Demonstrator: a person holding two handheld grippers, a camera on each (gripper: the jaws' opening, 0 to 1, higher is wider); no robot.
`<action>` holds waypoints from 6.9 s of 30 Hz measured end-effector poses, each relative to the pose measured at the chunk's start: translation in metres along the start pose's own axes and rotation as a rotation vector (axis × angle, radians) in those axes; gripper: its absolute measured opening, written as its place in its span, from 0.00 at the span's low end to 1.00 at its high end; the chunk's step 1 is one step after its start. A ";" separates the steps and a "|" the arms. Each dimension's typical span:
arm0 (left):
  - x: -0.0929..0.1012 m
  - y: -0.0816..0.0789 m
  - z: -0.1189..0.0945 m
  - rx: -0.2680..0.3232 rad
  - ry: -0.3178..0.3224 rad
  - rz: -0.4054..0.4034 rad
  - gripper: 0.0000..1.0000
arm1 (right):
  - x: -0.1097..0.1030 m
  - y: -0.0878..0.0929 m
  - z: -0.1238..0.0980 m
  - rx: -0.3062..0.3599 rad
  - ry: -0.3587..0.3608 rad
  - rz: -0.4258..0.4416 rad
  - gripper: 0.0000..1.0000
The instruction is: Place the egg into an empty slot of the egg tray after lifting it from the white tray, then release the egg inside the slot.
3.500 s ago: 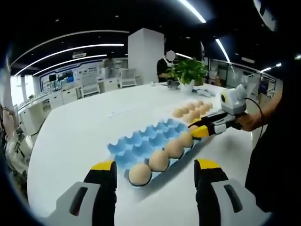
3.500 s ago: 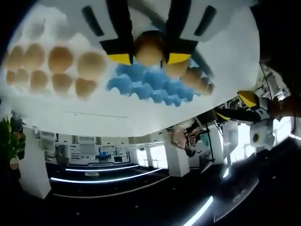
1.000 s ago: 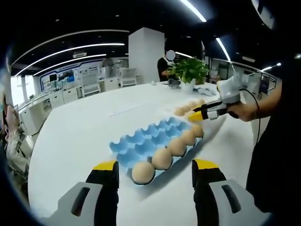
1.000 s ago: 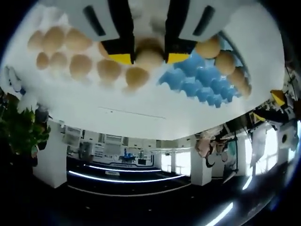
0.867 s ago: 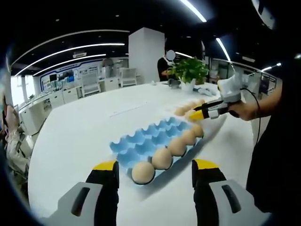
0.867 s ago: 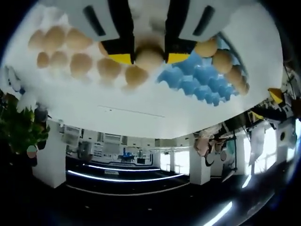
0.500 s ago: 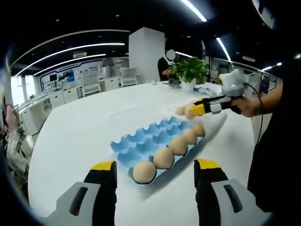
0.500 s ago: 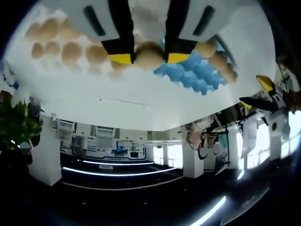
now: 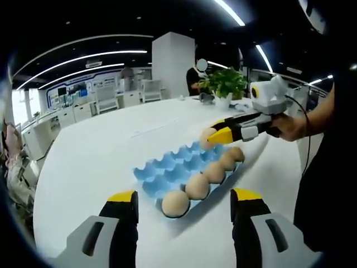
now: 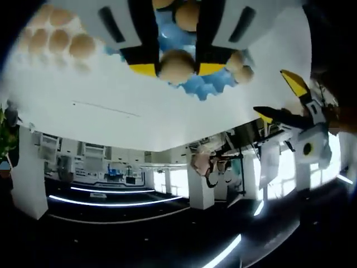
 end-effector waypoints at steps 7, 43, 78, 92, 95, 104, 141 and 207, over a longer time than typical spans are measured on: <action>-0.007 0.005 -0.003 -0.003 -0.003 -0.012 0.67 | -0.035 -0.002 0.038 -0.020 -0.101 -0.034 0.24; -0.012 0.012 -0.001 -0.028 -0.018 -0.033 0.63 | -0.065 0.026 0.092 -0.134 -0.197 -0.018 0.25; -0.009 0.004 -0.004 -0.008 -0.023 -0.025 0.62 | -0.064 0.023 0.071 -0.149 -0.225 0.005 0.25; -0.005 -0.002 0.000 0.010 -0.018 -0.011 0.63 | -0.024 0.006 0.028 -0.057 -0.123 0.084 0.24; -0.003 -0.003 0.000 0.011 -0.014 -0.009 0.62 | -0.018 0.008 0.021 -0.052 -0.106 0.080 0.24; -0.002 -0.003 -0.001 0.015 -0.013 -0.007 0.62 | 0.001 0.011 -0.001 -0.026 -0.038 0.093 0.23; 0.002 -0.001 0.000 0.002 0.001 -0.007 0.60 | 0.147 0.044 -0.100 -0.059 0.483 0.026 0.25; -0.004 0.000 0.001 -0.002 -0.008 -0.006 0.59 | 0.032 0.000 -0.017 -0.004 0.031 0.128 0.23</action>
Point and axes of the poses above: the point that each gripper's makers call its tool centre point, and the gripper's own axes: z roughly forward along the fingers, x roughly to its right, y roughly out of its underside, the point moved 4 cm from there along -z, roughly backward along the fingers, and after that the axes turned 11 degrees about z, right-handed, at the moved point
